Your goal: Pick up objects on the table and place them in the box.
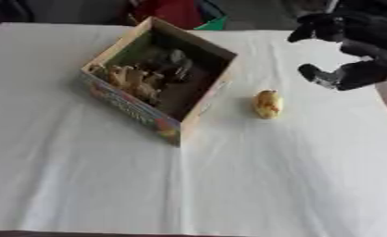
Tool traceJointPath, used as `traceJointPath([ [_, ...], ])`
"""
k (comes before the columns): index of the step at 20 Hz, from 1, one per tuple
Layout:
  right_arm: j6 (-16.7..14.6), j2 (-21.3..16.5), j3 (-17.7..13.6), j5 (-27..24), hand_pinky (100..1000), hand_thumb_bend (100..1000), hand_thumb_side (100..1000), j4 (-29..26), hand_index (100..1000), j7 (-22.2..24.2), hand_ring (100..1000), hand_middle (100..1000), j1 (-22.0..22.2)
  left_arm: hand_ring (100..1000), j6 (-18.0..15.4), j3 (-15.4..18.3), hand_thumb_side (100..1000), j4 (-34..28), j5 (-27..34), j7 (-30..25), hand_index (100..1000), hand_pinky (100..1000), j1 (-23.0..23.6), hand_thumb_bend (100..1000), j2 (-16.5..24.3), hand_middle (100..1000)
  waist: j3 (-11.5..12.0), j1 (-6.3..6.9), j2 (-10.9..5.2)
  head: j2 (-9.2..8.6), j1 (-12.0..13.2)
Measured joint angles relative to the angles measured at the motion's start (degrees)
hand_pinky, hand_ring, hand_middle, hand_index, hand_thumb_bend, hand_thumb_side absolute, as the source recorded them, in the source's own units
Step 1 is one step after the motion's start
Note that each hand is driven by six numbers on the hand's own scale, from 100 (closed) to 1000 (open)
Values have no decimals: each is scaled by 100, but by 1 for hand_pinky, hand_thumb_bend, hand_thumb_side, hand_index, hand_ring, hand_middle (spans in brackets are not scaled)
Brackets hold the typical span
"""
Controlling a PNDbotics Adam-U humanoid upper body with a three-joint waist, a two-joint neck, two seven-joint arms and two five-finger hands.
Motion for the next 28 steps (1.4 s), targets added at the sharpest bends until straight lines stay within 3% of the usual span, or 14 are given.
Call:
traceJointPath([
  [1,-1,37,24,4,889,333,845,50,984,104,1000,859,-29,688,15,-1,833,0,0,-12,800,633,0,100,0,692,3,-5,0,0,0],
  [5,-35,144,70,24,891,339,844,213,986,438,1000,863,-127,688,56,-21,832,0,0,-34,800,633,0,100,-1,692,18,-9,0,0,-1],
  [6,-43,161,70,37,910,412,813,235,1000,484,1000,925,-130,686,58,-27,828,0,0,-34,798,632,-1,100,-1,689,20,-12,0,0,0],
  [7,-48,178,70,80,914,427,801,255,1000,531,1000,944,-130,686,66,-29,826,0,0,-32,797,633,-1,100,-2,686,26,-17,1,0,4],
  [12,-67,306,74,352,909,375,708,357,1000,698,1000,942,-130,684,113,-31,818,0,0,-36,795,637,-5,100,-47,679,41,-27,13,-18,23],
  [28,366,817,116,585,858,410,763,1022,1000,902,1000,848,-233,678,233,-63,811,0,-9,-84,779,660,-20,100,-133,660,110,-55,134,-96,17],
])
